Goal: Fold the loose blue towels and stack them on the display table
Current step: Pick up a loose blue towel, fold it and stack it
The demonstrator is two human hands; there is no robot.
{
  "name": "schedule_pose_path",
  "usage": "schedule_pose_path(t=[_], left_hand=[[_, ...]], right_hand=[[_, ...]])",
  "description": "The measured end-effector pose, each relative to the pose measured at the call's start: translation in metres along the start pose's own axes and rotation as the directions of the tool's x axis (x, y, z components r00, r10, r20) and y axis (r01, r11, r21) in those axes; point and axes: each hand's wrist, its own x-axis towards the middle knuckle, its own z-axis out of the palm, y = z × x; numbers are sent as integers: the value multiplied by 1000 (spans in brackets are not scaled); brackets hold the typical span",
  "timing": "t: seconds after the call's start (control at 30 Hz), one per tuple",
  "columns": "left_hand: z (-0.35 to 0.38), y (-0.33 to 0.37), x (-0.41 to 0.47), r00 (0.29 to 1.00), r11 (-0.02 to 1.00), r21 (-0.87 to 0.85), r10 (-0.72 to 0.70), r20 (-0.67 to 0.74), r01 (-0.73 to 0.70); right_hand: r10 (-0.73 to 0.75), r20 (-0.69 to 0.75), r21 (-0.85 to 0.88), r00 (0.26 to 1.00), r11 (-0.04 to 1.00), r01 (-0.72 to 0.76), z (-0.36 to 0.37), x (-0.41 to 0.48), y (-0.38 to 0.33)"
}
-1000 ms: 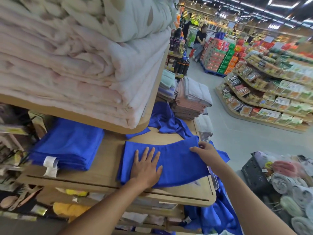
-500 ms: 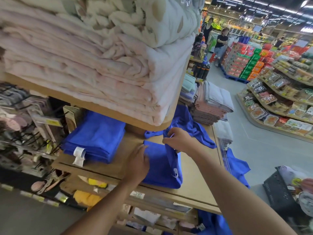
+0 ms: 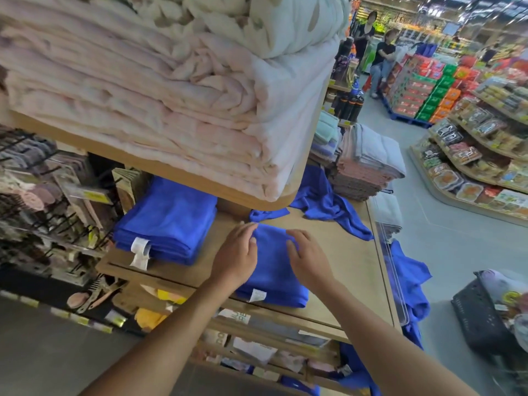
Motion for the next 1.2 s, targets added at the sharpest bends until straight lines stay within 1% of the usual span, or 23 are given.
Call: schedule_pose_path(t=[0.03, 0.07, 0.1, 0.17, 0.23, 0.37, 0.5, 0.57, 0.63, 0.7, 0.77, 0.8, 0.83, 0.87, 0.9, 0.93, 0.97, 1.0, 1.03, 1.07, 1.13, 1.17, 1.2], left_hand=[[8, 7, 4, 994, 992, 91, 82, 68, -88], [18, 13, 8, 980, 969, 193, 128, 150, -156], [26, 15, 11, 967, 935, 302, 122, 226, -188], [36, 10, 16, 949, 864, 470, 28, 314, -181], [41, -2, 17, 944, 829, 528, -2, 330, -183], [51, -17, 19, 940, 847, 487, 41, 338, -212], [55, -24, 18, 927, 851, 464, 65, 370, -245], [55, -25, 19, 925, 859, 450, 68, 373, -245], [54, -24, 19, 927, 867, 433, 80, 366, -246], [53, -21, 18, 932, 875, 421, 86, 353, -240], [50, -17, 15, 934, 880, 416, 80, 349, -231], [49, -15, 12, 936, 882, 416, 73, 345, -222], [48, -13, 6, 940, 882, 420, 70, 333, -214], [48, -11, 0, 944, 880, 424, 72, 321, -211], [48, -10, -6, 947, 883, 419, 80, 312, -213], [48, -10, -12, 949, 890, 403, 89, 302, -211], [48, -10, -18, 956, 907, 370, 97, 276, -199], [46, -10, -22, 967, 932, 320, 97, 235, -171], [43, -9, -25, 981, 957, 257, 90, 174, -134], [39, -8, -28, 993, 979, 184, 71, 93, -88], [30, -1, -29, 998, 999, -36, -30, -50, 28], [25, 3, -28, 988, 975, -185, -140, -64, 126], [17, 8, -26, 959, 910, -328, -281, -32, 256]], right_hand=[[-22, 36, -79, 999, 997, 25, 4, -2, 6], [-27, 72, -164, 997, 986, 39, 9, -3, 10], [-18, 100, -233, 995, 972, 41, 15, -2, 13], [43, 132, -296, 990, 955, -2, 26, -3, 16], [75, 132, -315, 988, 949, -29, 36, -7, 24], [34, 68, -321, 997, 947, -11, 48, -11, 38], [24, 46, -329, 999, 944, -8, 55, -14, 39], [15, 45, -312, 999, 950, 0, 55, -13, 41], [9, 22, -249, 1000, 968, -3, 53, -13, 40], [80, -75, -165, 994, 982, -91, 48, -17, 37], [228, -198, -133, 953, 957, -256, 41, -24, 29], [279, -223, -127, 934, 942, -312, 38, -28, 27], [323, -205, -85, 924, 935, -345, 34, -30, 25], [390, -145, 12, 909, 920, -393, 30, -30, 23], [475, -50, 140, 879, 874, -465, 24, -27, 22], [544, 57, 268, 837, 799, -538, 18, -24, 21], [572, 160, 380, 804, 717, -585, 13, -21, 21], [558, 240, 463, 794, 654, -599, 8, -20, 21], [516, 286, 520, 808, 625, -583, 5, -24, 18], [463, 286, 561, 839, 629, -538, 2, -29, 15], [343, 199, 589, 918, 707, -392, -1, -41, 6], [286, 159, 589, 945, 741, -323, -3, -47, 1], [244, 138, 597, 960, 753, -277, -6, -51, -4]])
